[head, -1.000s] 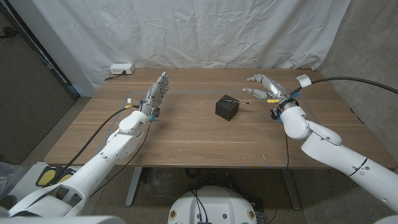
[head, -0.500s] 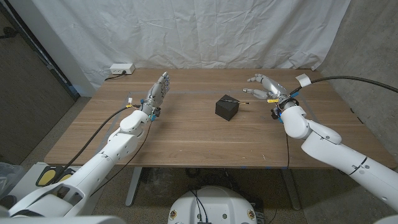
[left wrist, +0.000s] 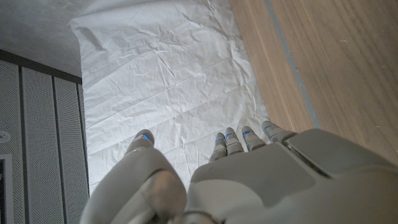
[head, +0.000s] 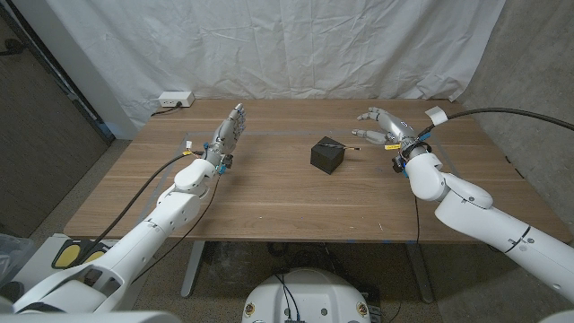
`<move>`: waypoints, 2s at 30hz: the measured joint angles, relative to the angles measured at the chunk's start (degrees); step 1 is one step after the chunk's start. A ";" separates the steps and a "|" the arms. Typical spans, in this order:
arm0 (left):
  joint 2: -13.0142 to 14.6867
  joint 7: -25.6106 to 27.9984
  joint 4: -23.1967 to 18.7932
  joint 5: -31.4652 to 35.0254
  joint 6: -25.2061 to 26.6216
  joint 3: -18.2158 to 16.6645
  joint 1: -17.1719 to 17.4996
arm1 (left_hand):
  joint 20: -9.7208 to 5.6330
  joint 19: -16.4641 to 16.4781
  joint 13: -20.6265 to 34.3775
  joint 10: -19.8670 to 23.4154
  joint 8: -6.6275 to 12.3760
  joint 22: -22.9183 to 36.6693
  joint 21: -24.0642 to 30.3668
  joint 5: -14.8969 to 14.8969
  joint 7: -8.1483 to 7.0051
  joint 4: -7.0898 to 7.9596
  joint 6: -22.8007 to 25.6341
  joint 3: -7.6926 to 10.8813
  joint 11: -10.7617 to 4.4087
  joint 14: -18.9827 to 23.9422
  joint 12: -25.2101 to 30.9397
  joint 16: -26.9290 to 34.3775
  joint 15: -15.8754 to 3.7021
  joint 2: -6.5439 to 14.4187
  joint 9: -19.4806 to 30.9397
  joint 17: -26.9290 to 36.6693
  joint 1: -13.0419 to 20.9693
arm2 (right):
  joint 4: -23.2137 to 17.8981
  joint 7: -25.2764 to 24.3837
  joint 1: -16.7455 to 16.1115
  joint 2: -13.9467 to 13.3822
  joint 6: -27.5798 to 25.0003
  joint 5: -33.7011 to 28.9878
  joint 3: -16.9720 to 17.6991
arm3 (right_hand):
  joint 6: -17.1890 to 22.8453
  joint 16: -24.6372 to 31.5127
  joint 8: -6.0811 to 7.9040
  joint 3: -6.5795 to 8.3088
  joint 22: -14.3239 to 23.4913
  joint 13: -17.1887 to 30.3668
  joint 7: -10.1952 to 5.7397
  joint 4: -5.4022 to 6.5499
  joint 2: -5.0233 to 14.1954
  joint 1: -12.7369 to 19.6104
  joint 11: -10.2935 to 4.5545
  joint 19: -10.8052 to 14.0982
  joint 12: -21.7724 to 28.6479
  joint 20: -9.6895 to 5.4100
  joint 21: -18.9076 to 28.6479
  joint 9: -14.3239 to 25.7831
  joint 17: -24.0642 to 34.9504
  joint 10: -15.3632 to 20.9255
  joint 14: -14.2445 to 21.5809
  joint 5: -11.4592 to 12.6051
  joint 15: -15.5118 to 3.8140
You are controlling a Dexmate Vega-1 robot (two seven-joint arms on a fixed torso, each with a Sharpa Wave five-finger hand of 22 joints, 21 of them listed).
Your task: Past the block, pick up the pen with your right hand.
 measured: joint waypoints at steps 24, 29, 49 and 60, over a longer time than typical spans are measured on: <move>0.05 0.38 -0.91 0.09 -0.02 0.11 0.61 | 0.00 0.00 0.00 0.00 0.00 0.00 0.00 0.00 0.00 0.00 0.00 -0.47 0.00 0.00 0.00 0.00 0.00 0.00 0.00 0.00 0.00 | -1.39 1.03 0.01 -0.54 -4.13 -5.67 -2.49 | -0.01 0.00 0.00 0.42 0.00 0.01 0.01 -0.42 -0.30 1.95 -0.95 -0.01 0.33 0.00 -0.66 0.54 0.01 -0.95 -0.39 0.53 0.37; 0.09 0.38 -0.92 0.09 -0.02 0.08 0.65 | 0.00 0.00 0.00 0.00 0.00 0.00 0.00 0.00 0.00 0.00 0.00 -0.47 0.00 0.00 0.00 0.00 0.00 0.00 0.00 0.00 0.00 | -1.49 1.69 0.72 -0.16 -5.10 -6.92 -3.64 | -0.23 0.00 0.00 0.42 0.00 0.01 -0.21 -0.42 -0.36 2.02 -1.02 -0.01 0.33 0.00 -0.66 0.53 0.01 -1.02 -0.39 0.70 0.37; 0.16 -0.09 -0.38 -0.28 -0.38 -0.19 0.71 | 0.00 0.00 0.00 0.00 0.00 0.00 0.00 0.00 0.00 0.01 0.00 -0.46 0.00 -0.31 0.00 0.00 0.31 0.23 0.00 0.00 0.23 | -1.30 4.83 2.92 0.75 -7.25 -10.38 -6.89 | -0.23 0.00 0.00 0.25 0.00 0.01 -0.20 -0.57 -0.92 2.57 -1.33 -0.01 0.33 0.00 -1.35 0.79 0.01 -1.32 -0.39 0.96 0.36; 0.50 0.18 -1.07 -0.35 -0.48 -0.51 1.35 | 0.00 0.00 0.00 0.00 0.00 0.00 0.00 0.00 0.00 0.00 0.00 -0.93 0.00 -0.31 0.00 0.00 0.31 0.23 0.00 0.00 0.23 | -1.32 6.04 3.32 0.93 -8.07 -12.27 -7.88 | -0.55 -0.01 0.00 0.05 0.00 0.01 -0.52 -0.38 -1.19 2.84 -1.34 -0.01 0.33 0.00 -1.67 1.06 0.02 -1.30 -0.60 1.22 0.14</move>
